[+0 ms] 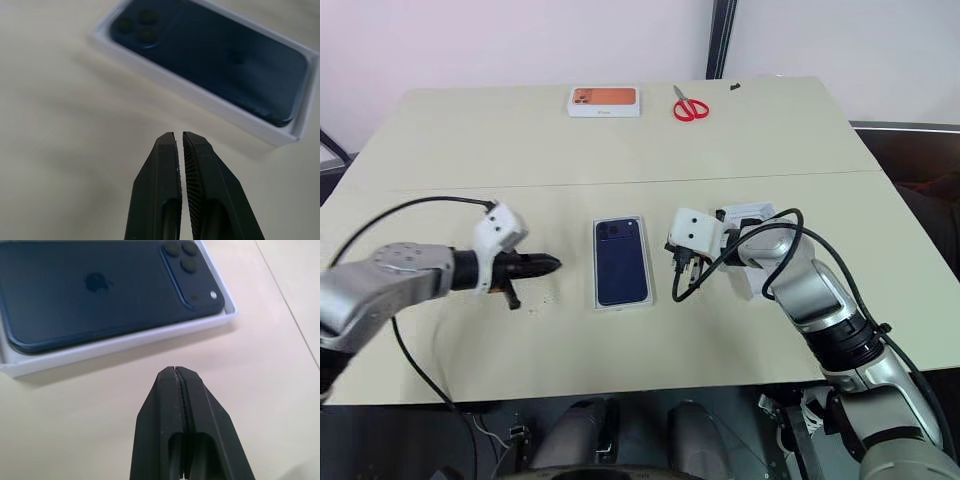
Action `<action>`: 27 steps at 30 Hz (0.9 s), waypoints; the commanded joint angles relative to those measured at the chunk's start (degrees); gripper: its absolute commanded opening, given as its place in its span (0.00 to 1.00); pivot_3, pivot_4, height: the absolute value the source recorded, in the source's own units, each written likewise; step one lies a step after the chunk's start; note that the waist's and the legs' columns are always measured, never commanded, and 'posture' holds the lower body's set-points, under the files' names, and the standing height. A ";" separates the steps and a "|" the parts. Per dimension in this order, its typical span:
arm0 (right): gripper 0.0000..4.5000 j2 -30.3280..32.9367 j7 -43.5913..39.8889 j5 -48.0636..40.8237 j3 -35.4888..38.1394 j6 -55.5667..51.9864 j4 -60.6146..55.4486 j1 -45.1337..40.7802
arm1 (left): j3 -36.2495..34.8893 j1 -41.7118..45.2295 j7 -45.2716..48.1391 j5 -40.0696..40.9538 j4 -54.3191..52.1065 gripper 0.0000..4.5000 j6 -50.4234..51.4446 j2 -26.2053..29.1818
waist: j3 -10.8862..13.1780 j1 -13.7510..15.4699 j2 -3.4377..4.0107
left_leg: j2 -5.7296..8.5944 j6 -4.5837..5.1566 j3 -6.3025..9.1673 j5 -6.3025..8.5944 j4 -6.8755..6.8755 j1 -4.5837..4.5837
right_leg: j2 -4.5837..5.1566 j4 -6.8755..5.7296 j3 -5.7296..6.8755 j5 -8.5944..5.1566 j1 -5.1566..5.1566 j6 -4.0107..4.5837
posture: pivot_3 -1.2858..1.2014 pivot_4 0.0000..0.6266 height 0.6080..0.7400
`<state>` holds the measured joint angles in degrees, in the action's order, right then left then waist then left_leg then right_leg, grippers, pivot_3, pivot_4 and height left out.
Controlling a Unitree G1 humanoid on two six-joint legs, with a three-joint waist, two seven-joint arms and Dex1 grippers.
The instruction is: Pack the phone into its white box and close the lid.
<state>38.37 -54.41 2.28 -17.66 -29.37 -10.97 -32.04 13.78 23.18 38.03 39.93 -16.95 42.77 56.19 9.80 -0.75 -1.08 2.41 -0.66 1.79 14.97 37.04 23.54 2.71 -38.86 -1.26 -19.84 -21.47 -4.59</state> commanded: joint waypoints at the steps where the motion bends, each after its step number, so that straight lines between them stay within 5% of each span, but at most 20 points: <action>1: 0.00 -1.22 2.12 1.59 -0.68 -2.95 -0.89 -1.19 | 2.61 0.84 3.63 -6.86 0.49 0.07 -4.06 -2.58 | 0.00 -0.02 0.00 | 0.00 0.00 0.00 0.00 0.00 0.00 | 0.00 -0.01 0.00 0.00 -0.01 0.00 | 0.52 0.24 1.00; 18: 0.00 -7.12 4.54 4.26 -7.21 -7.27 -0.42 -2.07 | 6.46 4.75 5.30 -19.64 4.77 0.07 -0.52 -17.55 | 0.00 0.17 0.00 | 0.01 0.05 0.01 0.01 0.18 0.02 | -0.02 -0.17 0.04 0.01 0.00 -0.03 | 0.52 0.24 1.00; 27: 0.00 -1.94 2.02 3.39 -4.44 -10.06 -6.64 0.72 | 9.30 7.67 4.37 -23.99 5.46 0.07 1.09 -27.21 | -0.01 1.46 0.01 | 0.02 0.08 0.02 0.04 0.32 0.01 | -0.02 -0.18 0.07 0.01 0.06 -0.04 | 0.52 0.24 1.00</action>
<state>36.62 -50.72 7.65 -22.78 -39.80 -12.30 -31.53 21.09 29.32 41.94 15.66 -10.11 44.58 31.57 9.79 0.71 -1.07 2.43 -0.58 1.81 15.01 37.37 23.56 2.69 -39.04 -1.18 -19.83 -21.40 -4.63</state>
